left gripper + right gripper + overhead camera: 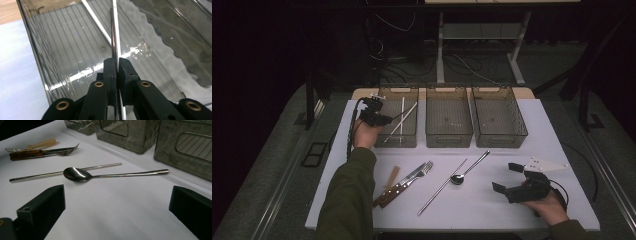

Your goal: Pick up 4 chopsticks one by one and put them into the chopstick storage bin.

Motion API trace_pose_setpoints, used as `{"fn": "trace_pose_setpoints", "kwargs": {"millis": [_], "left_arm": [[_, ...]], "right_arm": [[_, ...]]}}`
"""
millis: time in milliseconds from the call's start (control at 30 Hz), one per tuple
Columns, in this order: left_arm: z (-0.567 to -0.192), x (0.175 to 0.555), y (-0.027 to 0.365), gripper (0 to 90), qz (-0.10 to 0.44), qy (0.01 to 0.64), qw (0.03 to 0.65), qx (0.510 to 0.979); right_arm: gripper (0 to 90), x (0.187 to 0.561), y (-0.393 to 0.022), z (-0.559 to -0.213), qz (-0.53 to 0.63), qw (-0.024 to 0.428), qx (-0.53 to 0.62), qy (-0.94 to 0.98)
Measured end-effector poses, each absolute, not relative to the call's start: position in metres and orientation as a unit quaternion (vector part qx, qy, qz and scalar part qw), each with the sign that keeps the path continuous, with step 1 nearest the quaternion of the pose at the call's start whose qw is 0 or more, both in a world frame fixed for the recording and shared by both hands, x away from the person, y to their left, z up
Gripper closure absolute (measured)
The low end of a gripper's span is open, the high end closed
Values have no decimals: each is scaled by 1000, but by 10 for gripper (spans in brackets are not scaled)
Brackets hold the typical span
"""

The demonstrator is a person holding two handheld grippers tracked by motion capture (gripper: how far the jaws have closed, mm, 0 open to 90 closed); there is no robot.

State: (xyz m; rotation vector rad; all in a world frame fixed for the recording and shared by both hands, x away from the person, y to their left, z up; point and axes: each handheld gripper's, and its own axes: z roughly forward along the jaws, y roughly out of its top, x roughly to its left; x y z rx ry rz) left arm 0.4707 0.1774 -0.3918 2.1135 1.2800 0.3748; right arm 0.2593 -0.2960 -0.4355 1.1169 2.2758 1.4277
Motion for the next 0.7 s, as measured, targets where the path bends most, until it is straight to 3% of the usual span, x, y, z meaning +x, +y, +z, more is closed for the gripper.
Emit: {"fn": "trace_pose_setpoints", "kwargs": {"millis": [700], "left_arm": [[-374,437,174,402,128,434,401,797]], "right_arm": [[7,260,-295,-436,485,116,376,781]]}}
